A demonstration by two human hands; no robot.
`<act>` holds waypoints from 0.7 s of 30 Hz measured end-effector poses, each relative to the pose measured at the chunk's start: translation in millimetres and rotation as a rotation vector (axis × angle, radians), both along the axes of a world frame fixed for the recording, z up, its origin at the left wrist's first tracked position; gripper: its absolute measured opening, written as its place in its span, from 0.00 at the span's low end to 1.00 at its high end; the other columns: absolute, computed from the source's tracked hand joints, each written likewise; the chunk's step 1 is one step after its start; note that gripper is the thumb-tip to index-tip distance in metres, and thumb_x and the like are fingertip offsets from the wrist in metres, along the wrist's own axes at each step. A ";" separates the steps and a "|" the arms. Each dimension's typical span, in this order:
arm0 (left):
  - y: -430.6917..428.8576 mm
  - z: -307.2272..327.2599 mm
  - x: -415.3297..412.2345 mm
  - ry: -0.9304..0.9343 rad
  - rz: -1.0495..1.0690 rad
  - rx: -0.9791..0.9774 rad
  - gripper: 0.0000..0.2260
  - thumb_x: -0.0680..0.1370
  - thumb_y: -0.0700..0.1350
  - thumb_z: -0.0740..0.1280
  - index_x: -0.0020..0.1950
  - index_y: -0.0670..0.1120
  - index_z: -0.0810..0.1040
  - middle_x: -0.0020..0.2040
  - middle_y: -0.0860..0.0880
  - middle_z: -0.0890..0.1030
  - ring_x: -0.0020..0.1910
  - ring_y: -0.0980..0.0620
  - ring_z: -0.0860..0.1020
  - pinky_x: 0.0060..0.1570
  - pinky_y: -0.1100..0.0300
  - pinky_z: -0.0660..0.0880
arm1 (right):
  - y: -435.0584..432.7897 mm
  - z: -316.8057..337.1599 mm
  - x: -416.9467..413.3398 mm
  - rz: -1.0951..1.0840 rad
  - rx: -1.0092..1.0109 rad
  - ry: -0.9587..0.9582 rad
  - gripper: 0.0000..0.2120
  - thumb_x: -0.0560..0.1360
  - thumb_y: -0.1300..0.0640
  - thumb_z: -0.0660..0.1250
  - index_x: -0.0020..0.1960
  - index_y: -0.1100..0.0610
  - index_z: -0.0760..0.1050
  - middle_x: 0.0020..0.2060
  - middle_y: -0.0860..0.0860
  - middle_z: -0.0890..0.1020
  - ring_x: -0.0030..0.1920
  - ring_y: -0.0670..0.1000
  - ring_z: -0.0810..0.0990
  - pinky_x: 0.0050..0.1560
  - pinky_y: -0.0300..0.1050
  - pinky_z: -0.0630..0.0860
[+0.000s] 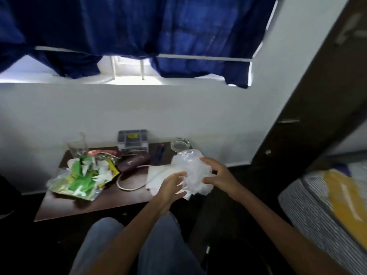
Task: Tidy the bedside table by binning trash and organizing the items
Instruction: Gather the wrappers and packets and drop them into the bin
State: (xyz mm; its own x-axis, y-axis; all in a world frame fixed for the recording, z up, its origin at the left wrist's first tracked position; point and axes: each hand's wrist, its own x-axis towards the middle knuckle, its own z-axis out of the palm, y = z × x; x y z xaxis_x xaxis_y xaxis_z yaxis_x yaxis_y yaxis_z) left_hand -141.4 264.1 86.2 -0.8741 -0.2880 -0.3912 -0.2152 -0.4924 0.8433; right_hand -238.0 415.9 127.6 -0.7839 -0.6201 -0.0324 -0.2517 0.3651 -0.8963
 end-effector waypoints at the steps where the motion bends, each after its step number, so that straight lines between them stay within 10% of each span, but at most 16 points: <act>1: 20.1 -1.5 -4.1 -0.021 -0.055 -0.004 0.11 0.78 0.43 0.59 0.54 0.48 0.80 0.47 0.50 0.79 0.48 0.49 0.78 0.47 0.57 0.75 | 20.8 -6.6 1.1 -0.022 0.023 -0.001 0.31 0.66 0.73 0.70 0.66 0.55 0.71 0.59 0.47 0.74 0.60 0.47 0.73 0.60 0.38 0.72; 13: 168.5 -73.3 19.2 -0.322 -0.578 -0.088 0.10 0.77 0.45 0.59 0.41 0.48 0.79 0.39 0.50 0.79 0.42 0.54 0.75 0.46 0.60 0.70 | 190.3 -126.4 79.3 -0.255 0.263 -0.200 0.19 0.67 0.63 0.75 0.54 0.53 0.74 0.45 0.47 0.79 0.46 0.45 0.78 0.43 0.30 0.74; 21: 185.0 -117.9 28.5 -0.291 -0.776 -0.549 0.09 0.80 0.38 0.59 0.48 0.42 0.79 0.44 0.50 0.78 0.42 0.57 0.75 0.39 0.73 0.71 | 191.1 -189.5 106.2 -0.375 0.512 -0.110 0.11 0.73 0.64 0.64 0.55 0.61 0.77 0.55 0.56 0.80 0.55 0.53 0.77 0.58 0.43 0.71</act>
